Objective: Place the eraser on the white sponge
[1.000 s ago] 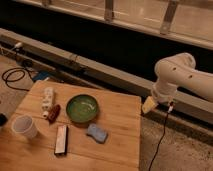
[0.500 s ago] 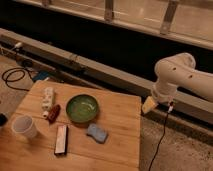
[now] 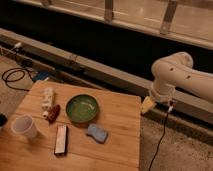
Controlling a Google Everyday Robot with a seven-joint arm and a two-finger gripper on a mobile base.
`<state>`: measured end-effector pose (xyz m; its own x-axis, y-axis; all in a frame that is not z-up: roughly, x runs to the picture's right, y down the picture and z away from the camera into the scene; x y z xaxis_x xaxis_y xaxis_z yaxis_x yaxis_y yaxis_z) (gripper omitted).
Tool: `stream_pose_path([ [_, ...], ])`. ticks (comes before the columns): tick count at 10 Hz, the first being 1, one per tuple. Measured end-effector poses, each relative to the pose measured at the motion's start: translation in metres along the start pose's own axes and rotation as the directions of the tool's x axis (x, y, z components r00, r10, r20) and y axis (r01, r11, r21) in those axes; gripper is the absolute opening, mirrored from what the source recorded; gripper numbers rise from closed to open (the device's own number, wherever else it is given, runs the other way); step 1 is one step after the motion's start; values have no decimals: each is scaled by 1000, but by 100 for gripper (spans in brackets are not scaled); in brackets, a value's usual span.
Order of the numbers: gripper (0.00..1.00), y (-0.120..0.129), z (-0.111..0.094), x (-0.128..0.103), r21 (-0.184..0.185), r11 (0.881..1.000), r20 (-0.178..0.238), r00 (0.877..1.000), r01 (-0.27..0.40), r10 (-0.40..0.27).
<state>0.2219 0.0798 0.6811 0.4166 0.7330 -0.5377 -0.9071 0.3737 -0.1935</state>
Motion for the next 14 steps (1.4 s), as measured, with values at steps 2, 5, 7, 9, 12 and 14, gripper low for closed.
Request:
stream_pose_path([
  [2,80,34,-3,-18,16,1000,13,1000,26,-26],
  [5,80,112,-6,-54,34,996,42,996,78,-80],
  [7,80,175,-7,-75,26,991,57,989,135,-136],
  [9,80,223,-10,-83,13,981,61,979,194,-194],
  [12,80,220,-9,-81,19,982,52,980,190,-191],
  [14,80,218,-9,-81,17,982,57,981,186,-186],
])
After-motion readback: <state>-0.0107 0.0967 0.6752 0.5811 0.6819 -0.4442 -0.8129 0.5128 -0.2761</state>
